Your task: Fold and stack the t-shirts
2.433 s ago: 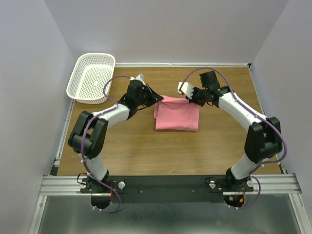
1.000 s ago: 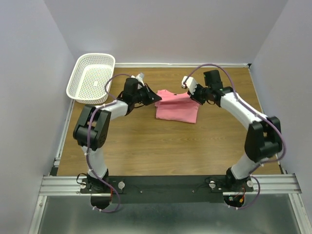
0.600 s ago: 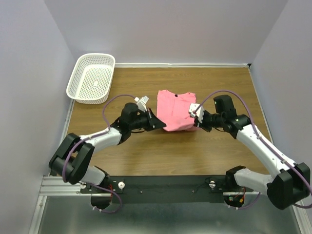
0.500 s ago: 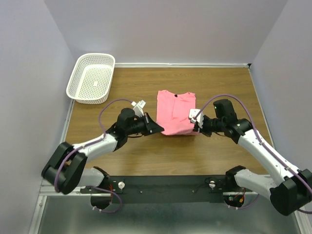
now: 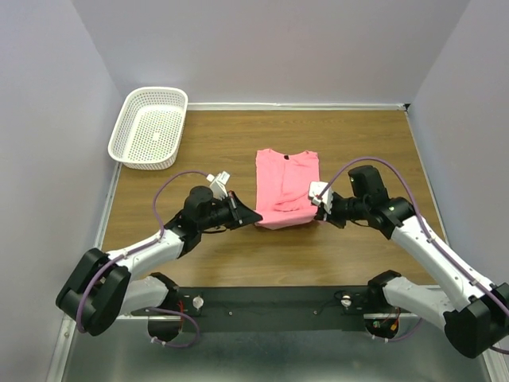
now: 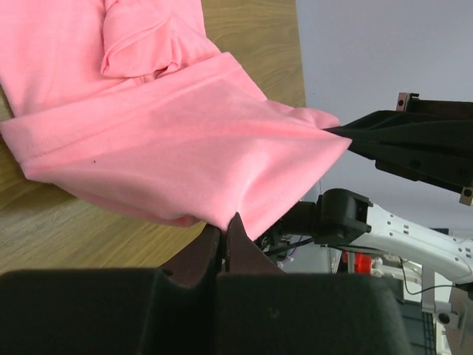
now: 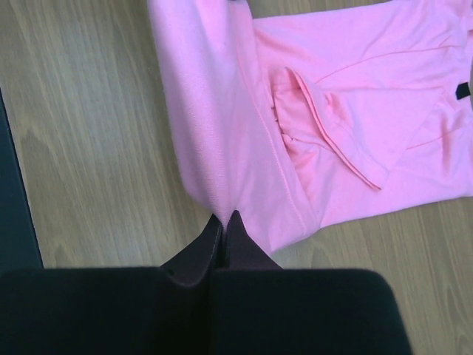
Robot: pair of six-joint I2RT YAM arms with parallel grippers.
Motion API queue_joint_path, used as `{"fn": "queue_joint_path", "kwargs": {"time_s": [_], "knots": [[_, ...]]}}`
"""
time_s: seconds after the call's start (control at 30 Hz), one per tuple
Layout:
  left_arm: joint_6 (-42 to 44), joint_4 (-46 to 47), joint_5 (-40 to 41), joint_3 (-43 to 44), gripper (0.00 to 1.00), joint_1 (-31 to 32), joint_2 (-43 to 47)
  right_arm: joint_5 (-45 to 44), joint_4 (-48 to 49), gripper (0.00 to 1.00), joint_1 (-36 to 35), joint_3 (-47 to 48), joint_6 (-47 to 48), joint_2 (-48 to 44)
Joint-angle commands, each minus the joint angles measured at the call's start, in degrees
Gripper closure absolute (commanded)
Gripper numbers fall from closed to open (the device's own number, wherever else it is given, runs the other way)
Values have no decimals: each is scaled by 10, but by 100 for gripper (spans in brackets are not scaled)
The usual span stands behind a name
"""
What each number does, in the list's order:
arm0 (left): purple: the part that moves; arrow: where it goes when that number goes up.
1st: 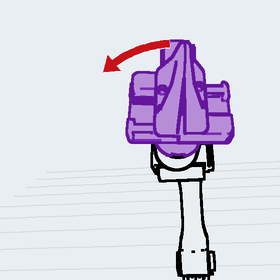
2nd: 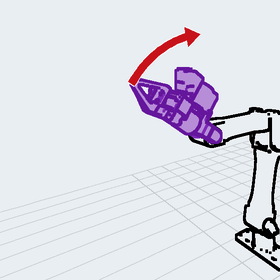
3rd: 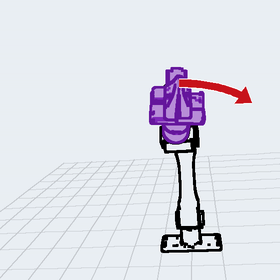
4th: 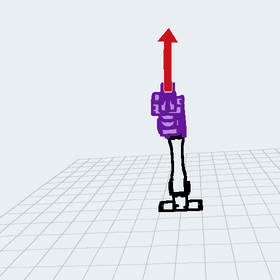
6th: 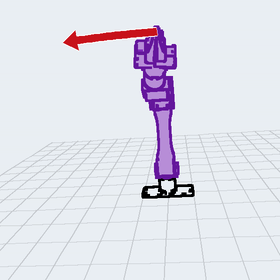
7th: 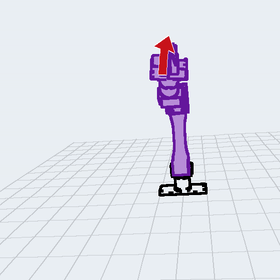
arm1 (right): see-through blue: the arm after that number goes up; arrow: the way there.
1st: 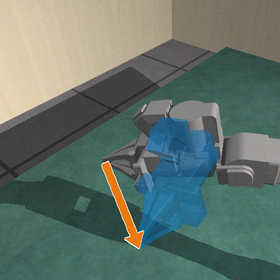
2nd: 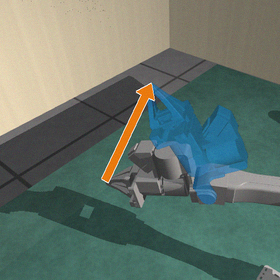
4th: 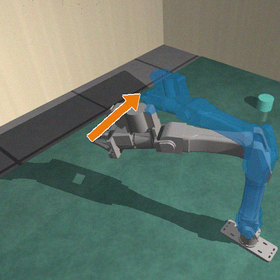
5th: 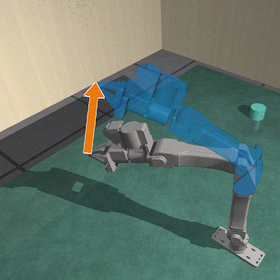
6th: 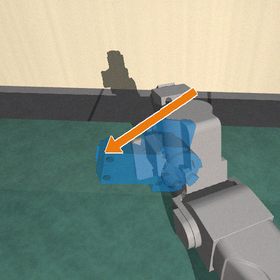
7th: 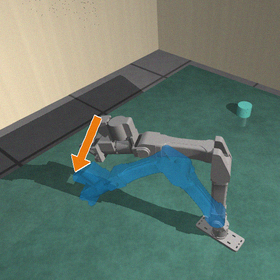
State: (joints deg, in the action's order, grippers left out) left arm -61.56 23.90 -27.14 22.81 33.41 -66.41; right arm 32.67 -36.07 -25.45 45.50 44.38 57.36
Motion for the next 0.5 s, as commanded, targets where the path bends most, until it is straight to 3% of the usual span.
{"fn": "queue_joint_path", "kwargs": {"time_s": [0.0, 0.3, 0.47], "knots": [[10, 11, -20, 36, 100, 0, -12, -15, -8, 100, -3, 31, -18, -16], [45, 17, -47, 137, 100, -37, -136, -59, 25, 99, -3, 56, -4, 72], [56, 18, -64, 207, 100, -66, -211, -144, 75, 99, -2, 87, -25, 123]]}}
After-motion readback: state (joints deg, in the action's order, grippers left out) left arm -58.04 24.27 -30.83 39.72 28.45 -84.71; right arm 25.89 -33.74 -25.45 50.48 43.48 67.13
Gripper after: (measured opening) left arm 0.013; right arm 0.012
